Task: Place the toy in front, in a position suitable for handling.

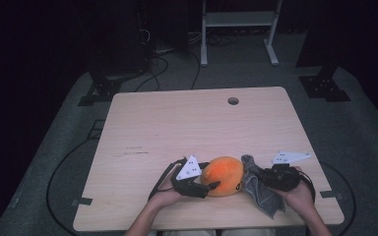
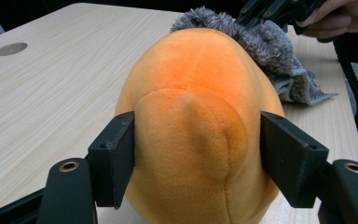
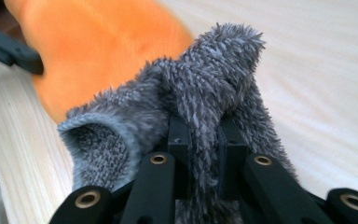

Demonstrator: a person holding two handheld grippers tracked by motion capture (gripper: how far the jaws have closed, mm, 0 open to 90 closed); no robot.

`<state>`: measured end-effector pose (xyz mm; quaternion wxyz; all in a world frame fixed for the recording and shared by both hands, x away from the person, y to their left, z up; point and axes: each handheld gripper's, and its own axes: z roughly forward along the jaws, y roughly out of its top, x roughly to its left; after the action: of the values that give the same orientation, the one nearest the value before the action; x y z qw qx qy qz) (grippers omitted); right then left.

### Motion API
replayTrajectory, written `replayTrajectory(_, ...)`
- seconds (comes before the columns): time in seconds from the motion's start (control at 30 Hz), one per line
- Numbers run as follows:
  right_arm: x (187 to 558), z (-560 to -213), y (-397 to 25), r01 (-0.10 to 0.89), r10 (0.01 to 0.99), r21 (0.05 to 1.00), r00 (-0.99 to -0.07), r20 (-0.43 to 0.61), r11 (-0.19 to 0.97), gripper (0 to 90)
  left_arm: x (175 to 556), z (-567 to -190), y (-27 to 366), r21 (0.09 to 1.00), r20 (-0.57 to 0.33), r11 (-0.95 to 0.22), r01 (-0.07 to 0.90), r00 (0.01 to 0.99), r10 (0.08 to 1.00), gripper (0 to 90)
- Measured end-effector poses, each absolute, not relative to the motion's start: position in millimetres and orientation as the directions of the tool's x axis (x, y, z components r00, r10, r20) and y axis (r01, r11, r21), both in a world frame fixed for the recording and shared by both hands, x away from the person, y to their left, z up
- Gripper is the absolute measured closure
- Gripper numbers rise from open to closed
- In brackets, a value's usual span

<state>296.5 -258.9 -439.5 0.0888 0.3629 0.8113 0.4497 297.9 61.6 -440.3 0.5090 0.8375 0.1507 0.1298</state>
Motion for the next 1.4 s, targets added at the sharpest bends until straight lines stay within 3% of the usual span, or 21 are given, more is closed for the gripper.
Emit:
replayTrajectory(0.17, 283, -403, -241, 0.383, 0.605, 0.875, -0.784, 0.14, 0.294, 78.3, 291, -438, 52, 0.884, 0.123, -0.464, 0.06, 0.927, 0.354, 31.6)
replayTrajectory(0.27, 276, -398, -218, 0.323, 0.569, 0.865, -0.82, 0.053, 0.384, 78.3, 288, -439, 49, 0.878, 0.145, -0.477, 0.04, 0.927, 0.345, 31.6)
replayTrajectory(0.37, 281, -407, -219, 0.339, 0.572, 0.855, -0.818, 0.062, 0.391, 78.3, 288, -439, 52, 0.88, 0.137, -0.473, 0.044, 0.929, 0.343, 31.9)
replayTrajectory(0.5, 286, -416, -240, 0.404, 0.649, 0.824, -0.758, 0.059, 0.398, 78.5, 289, -439, 50, 0.882, 0.133, -0.469, 0.044, 0.932, 0.337, 32.3)
replayTrajectory(0.67, 278, -401, -229, 0.34, 0.597, 0.863, -0.801, 0.056, 0.375, 78.1, 287, -439, 46, 0.881, 0.155, -0.473, 0.022, 0.93, 0.332, 32.3)
replayTrajectory(0.8, 281, -407, -218, 0.343, 0.581, 0.841, -0.813, 0.043, 0.418, 78.2, 294, -435, 52, 0.875, 0.094, -0.472, 0.112, 0.915, 0.391, 17.6)
replayTrajectory(0.87, 282, -411, -225, 0.366, 0.591, 0.836, -0.804, 0.062, 0.41, 78.2, 297, -435, 51, 0.876, 0.039, -0.452, 0.169, 0.909, 0.416, 15.4)
replayTrajectory(1.03, 280, -408, -238, 0.383, 0.626, 0.822, -0.779, 0.042, 0.421, 78.4, 291, -433, 48, 0.886, 0.106, -0.454, 0.094, 0.913, 0.394, 34.0)
replayTrajectory(1.2, 261, -376, -212, 0.239, 0.535, 0.855, -0.844, -0.052, 0.46, 78.4, 283, -430, 40, 0.874, 0.203, -0.485, -0.02, 0.923, 0.326, 36.7)
replayTrajectory(1.27, 260, -378, -197, 0.213, 0.513, 0.819, -0.851, -0.113, 0.533, 78.4, 281, -431, 40, 0.861, 0.225, -0.507, -0.033, 0.919, 0.322, 34.1)
replayTrajectory(1.4, 268, -393, -203, 0.254, 0.521, 0.828, -0.852, -0.054, 0.499, 78.5, 289, -435, 47, 0.888, 0.111, -0.451, 0.083, 0.916, 0.386, 23.0)
